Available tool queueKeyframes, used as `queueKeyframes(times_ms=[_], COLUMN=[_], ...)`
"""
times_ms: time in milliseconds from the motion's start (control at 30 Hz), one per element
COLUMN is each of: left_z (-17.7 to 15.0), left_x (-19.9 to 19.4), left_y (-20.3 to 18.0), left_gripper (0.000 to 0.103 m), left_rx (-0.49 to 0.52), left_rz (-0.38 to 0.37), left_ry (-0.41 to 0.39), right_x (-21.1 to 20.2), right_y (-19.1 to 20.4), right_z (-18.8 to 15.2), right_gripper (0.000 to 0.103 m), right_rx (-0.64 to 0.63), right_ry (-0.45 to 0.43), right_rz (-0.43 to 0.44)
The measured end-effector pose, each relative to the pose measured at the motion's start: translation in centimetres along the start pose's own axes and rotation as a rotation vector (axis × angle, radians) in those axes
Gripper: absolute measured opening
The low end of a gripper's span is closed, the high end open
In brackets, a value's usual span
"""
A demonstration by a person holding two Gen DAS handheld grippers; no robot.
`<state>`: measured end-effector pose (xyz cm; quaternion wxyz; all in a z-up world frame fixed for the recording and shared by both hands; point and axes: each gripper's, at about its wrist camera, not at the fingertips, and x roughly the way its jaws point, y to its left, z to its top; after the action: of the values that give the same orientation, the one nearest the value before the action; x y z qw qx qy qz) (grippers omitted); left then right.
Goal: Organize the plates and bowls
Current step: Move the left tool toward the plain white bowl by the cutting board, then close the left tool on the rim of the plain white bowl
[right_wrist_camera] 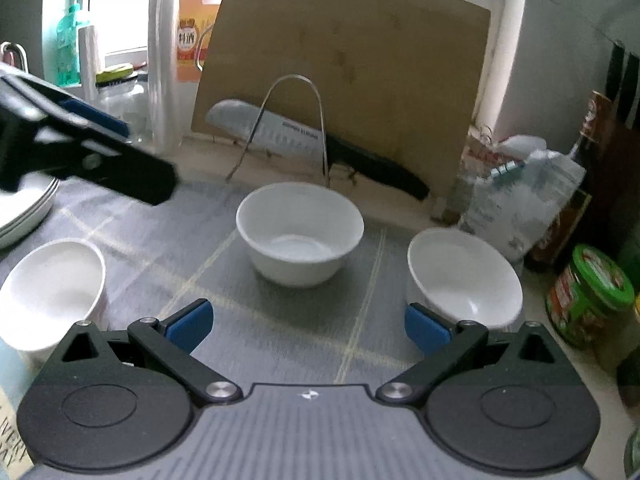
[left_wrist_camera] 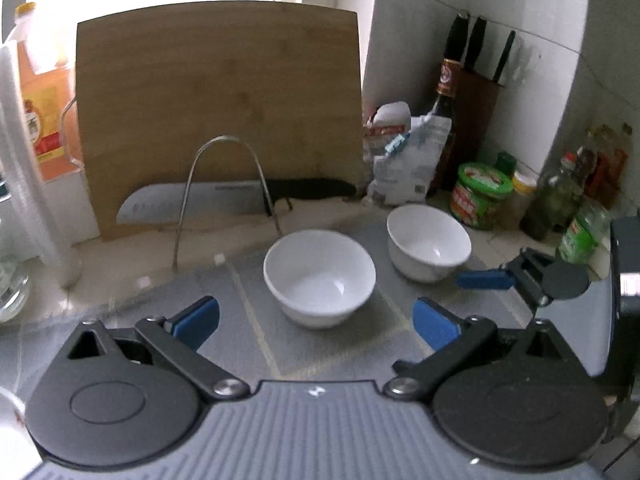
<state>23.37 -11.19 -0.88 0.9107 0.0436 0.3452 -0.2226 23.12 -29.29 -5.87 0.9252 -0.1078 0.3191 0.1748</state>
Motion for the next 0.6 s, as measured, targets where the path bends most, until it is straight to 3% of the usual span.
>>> queueKeyframes(times_ms=[233,600], left_z=[2.1,2.7], left_x=[4.7,11.0], left_y=[0.2,1.0], left_gripper=[0.102,0.102], left_rx=[-0.020,-0.029], left_rz=[-0.007,-0.023], left_ry=[0.057,0.132], right_x=[3.0,6.3], right_y=[-1.1,-1.6], right_z=[0.6,1.4], right_gripper=[0.103,0.103], right_rx=[-0.002,0.002], right_ry=[0.006,0.021], right_rz=[0.052,0.118])
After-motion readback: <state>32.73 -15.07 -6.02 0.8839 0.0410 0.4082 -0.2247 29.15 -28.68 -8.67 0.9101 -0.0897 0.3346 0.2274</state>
